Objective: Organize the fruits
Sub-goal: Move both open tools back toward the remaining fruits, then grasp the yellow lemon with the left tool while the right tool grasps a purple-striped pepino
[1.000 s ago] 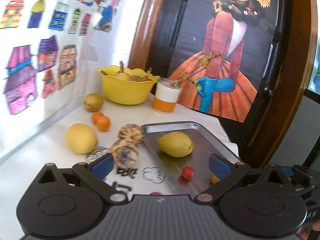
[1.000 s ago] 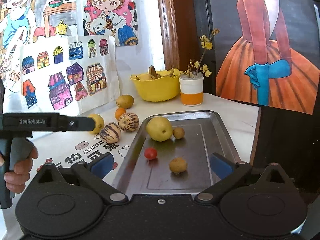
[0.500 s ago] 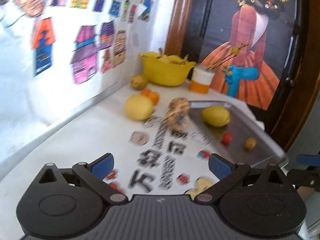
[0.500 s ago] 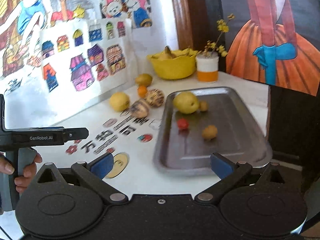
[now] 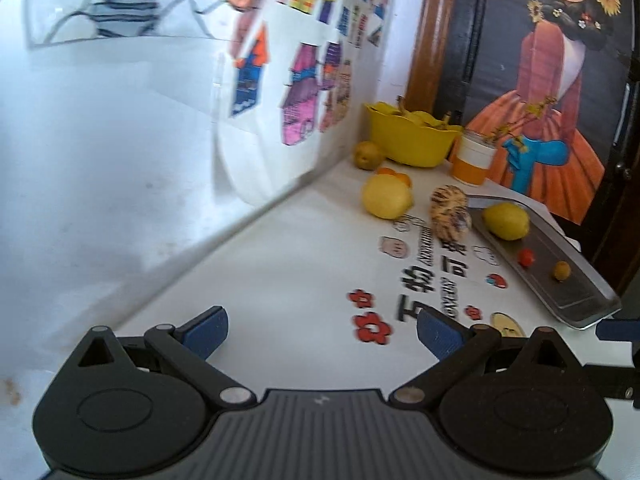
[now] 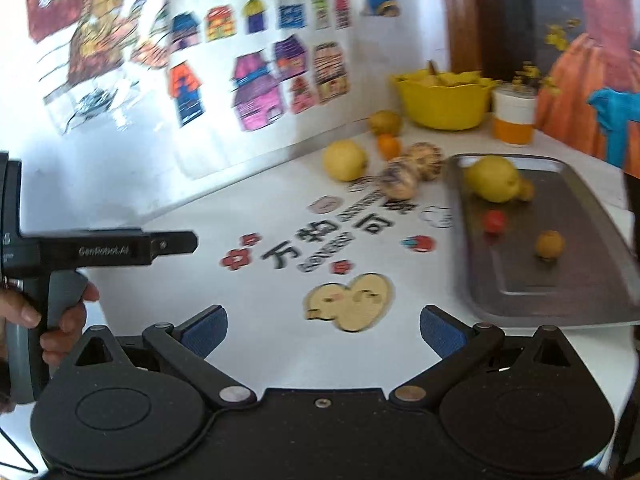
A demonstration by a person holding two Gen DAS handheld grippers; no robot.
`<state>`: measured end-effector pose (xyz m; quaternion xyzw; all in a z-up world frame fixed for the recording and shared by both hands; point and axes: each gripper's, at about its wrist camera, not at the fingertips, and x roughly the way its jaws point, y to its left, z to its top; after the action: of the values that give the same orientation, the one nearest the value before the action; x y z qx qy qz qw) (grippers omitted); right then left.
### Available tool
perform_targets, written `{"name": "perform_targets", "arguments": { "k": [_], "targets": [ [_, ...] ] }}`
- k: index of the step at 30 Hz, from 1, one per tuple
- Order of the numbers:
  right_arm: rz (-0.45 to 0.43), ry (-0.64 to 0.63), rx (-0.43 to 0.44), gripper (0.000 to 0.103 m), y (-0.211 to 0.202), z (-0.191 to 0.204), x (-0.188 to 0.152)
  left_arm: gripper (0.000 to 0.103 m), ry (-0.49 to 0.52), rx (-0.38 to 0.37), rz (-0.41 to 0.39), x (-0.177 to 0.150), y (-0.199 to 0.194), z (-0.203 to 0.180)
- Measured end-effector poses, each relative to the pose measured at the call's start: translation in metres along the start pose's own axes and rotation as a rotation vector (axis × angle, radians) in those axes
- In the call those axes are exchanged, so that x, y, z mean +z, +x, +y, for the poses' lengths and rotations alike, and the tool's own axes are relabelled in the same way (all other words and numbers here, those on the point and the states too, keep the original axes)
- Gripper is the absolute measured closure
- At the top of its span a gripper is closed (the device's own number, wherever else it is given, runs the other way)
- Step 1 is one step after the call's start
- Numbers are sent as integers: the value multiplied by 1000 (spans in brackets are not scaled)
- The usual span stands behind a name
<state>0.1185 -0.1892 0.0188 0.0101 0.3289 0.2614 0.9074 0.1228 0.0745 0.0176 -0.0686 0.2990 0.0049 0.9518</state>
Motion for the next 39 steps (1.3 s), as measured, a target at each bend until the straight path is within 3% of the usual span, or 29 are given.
{"name": "perform_targets", "arguments": {
  "k": [8,16,22,26,30,39],
  "targets": [
    [46,-89,53,1,29,23,11,0,30,41,4,9,8,6],
    [37,-82,52,1,49,13,32,0,70,27,6,34,34,-9],
    [-26,-45,16,1,60,-7,54,0,87,23,-26,58,58,-24],
    [-76,-78,-55,1,70,-17,62,0,90,19,-33,71,77,-31],
    [-79,-106,-100,1,86,-31,72,0,103,8,-36,79,96,-38],
    [-72,-98,-108,1,127,-57,93,0,129,-69,-48,94,147,-57]
  ]
}}
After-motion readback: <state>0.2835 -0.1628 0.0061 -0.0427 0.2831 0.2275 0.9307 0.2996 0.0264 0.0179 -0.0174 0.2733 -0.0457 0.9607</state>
